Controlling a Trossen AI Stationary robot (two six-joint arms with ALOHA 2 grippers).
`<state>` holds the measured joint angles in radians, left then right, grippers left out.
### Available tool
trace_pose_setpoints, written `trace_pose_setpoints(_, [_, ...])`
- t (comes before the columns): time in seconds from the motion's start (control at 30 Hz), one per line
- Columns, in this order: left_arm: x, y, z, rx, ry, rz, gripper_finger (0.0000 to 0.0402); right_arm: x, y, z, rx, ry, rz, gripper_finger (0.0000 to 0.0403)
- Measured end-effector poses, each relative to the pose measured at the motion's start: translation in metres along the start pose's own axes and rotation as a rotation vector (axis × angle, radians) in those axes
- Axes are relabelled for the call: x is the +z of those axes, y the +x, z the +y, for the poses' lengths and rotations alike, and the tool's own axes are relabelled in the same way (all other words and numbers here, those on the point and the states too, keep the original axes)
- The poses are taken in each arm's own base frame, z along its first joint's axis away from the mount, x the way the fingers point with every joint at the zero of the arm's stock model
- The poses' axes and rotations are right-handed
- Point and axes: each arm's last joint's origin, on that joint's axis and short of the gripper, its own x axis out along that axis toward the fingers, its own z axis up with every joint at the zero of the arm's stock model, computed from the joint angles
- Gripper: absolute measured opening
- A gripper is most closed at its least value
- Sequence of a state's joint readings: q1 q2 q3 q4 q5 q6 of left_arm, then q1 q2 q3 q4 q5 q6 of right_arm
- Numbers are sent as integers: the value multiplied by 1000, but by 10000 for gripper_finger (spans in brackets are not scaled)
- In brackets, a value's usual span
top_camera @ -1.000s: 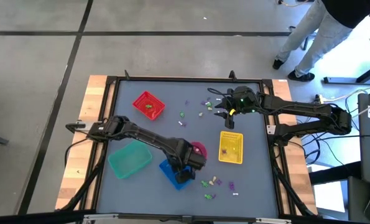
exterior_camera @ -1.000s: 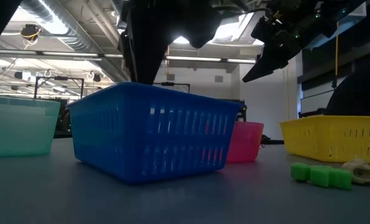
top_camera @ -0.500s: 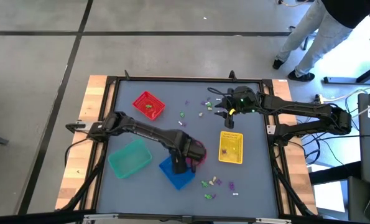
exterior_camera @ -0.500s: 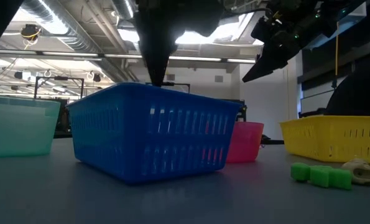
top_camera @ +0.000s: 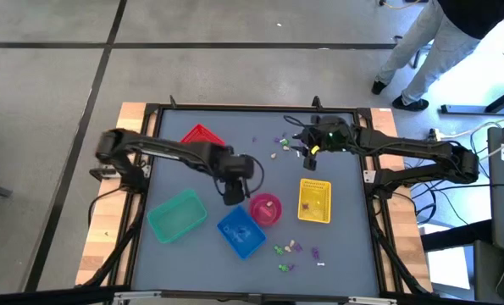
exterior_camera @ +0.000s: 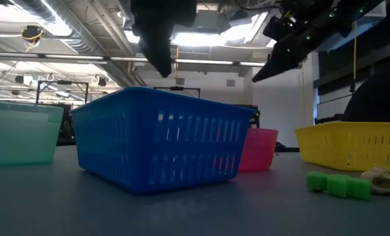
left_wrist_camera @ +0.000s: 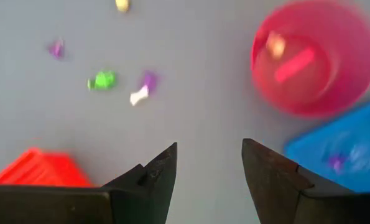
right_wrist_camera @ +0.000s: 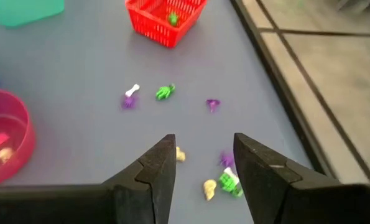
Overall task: Sort Halloween decoration
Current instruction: Put the violet witch hat toy into the blue bin
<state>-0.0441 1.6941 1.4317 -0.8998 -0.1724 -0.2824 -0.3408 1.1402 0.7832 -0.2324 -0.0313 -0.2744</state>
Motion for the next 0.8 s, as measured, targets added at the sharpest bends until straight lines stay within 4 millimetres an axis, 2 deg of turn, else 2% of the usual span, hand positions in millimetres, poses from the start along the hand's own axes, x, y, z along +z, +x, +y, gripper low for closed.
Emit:
trace_pose_setpoints(0.2, [-19, 18, 23, -118, -66, -266, 165, 10, 11, -24, -35, -2, 88, 159])
trace_pose_setpoints(0.37, [-32, 43, 35, -172, -102, -353, 165, 5, 35, -49, -49, -16, 200, 159])
trace_pose_setpoints(0.53, [-48, 64, 38, -186, -117, -429, 165, 0, 60, -71, -40, -20, 272, 159])
trace_pose_setpoints(0.8, [-58, 73, 37, -221, -165, -517, 165, -12, 98, -90, 44, -40, 358, 159])
